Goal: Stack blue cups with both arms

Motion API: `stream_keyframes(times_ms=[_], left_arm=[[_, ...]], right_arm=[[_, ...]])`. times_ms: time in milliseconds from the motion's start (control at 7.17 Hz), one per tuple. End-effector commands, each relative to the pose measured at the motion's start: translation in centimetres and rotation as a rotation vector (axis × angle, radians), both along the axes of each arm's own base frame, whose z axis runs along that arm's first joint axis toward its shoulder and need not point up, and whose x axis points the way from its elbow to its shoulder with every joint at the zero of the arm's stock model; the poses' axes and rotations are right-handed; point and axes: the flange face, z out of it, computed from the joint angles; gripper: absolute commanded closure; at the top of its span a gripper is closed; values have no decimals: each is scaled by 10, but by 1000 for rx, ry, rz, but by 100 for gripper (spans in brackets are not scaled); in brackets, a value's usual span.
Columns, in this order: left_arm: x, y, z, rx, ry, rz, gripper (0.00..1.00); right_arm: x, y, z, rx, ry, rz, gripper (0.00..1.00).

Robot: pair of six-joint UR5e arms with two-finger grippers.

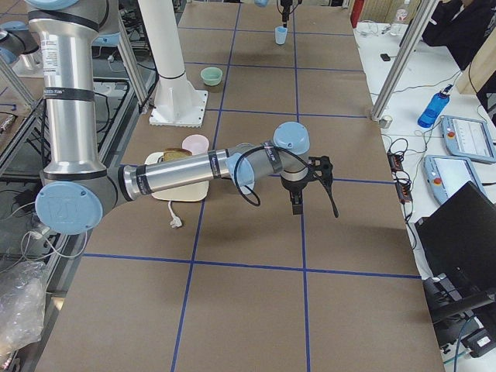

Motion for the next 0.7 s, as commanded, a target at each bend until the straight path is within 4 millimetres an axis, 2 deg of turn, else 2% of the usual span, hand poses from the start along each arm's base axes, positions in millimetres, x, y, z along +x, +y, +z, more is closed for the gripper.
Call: stream_keyframes(times_ms=[0, 558], left_arm=[[5, 1, 1, 0, -1, 9, 3], [13, 3, 2, 2, -12, 20, 3]], right_arm=[[0, -1, 1, -2, 0, 0, 0], [0, -4, 1, -3, 5, 2, 0]])
